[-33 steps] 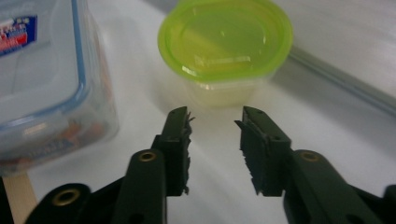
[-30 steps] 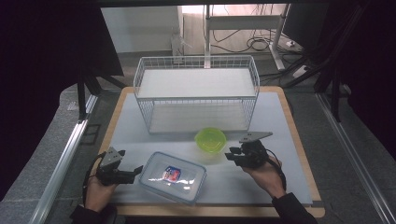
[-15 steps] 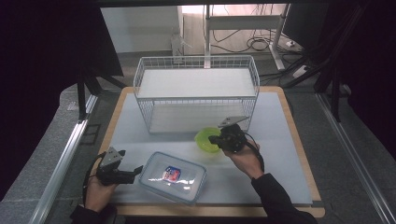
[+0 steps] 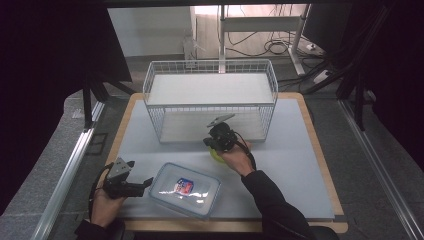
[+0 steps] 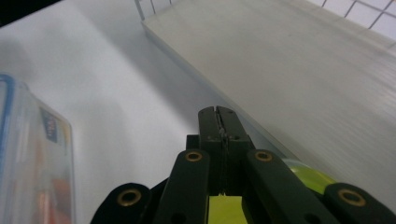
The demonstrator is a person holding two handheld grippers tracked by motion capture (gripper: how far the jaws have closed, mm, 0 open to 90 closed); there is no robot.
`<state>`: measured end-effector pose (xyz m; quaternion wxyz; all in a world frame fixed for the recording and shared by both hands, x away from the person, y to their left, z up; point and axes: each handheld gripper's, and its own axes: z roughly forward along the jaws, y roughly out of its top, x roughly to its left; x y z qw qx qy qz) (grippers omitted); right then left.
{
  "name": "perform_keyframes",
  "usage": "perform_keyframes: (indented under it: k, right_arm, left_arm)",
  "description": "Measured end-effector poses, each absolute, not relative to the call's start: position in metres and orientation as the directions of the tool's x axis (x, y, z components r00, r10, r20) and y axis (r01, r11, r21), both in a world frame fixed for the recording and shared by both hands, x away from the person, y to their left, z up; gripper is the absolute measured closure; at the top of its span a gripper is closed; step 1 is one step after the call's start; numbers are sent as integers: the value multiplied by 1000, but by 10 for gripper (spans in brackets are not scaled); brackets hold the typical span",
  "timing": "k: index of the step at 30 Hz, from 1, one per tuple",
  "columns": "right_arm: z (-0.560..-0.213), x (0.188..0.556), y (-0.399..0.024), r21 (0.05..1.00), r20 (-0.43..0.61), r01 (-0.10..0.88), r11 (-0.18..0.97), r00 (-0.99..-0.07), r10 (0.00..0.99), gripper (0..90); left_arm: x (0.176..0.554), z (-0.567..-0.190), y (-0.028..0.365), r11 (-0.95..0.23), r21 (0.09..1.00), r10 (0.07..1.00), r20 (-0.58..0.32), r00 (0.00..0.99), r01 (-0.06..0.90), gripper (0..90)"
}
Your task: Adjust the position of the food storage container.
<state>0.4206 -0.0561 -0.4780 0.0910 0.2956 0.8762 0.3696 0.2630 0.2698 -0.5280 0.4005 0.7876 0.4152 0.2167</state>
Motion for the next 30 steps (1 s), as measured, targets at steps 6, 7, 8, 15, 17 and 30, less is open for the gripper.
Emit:
perform_keyframes:
  k: [6, 7, 8, 15, 17, 30]
  right_arm:
    - [-483, 419, -52, 683, 29, 435, 587, -819, 573, 900]
    - [-483, 418, -53, 679, 26, 435, 592, -820, 572, 900]
    - [-482, 416, -54, 676, 21, 430, 598, -823, 568, 900]
    - [-480, 405, -77, 666, 31, 444, 599, -819, 573, 900]
    - [-480, 403, -81, 664, 30, 446, 600, -818, 575, 900]
    - [-477, 385, -136, 669, 61, 496, 553, -779, 624, 899]
  left_arm:
    - [263, -528, 269, -335, 812, 828, 12, 560, 478, 67]
    - [263, -528, 269, -335, 812, 828, 12, 560, 478, 66]
    - [263, -528, 269, -335, 812, 828, 12, 560, 478, 67]
    - [263, -528, 269, -336, 811, 828, 12, 560, 479, 67]
    - [263, -528, 270, -335, 811, 828, 10, 560, 480, 67]
    - [263, -528, 269, -339, 810, 830, 17, 558, 479, 68]
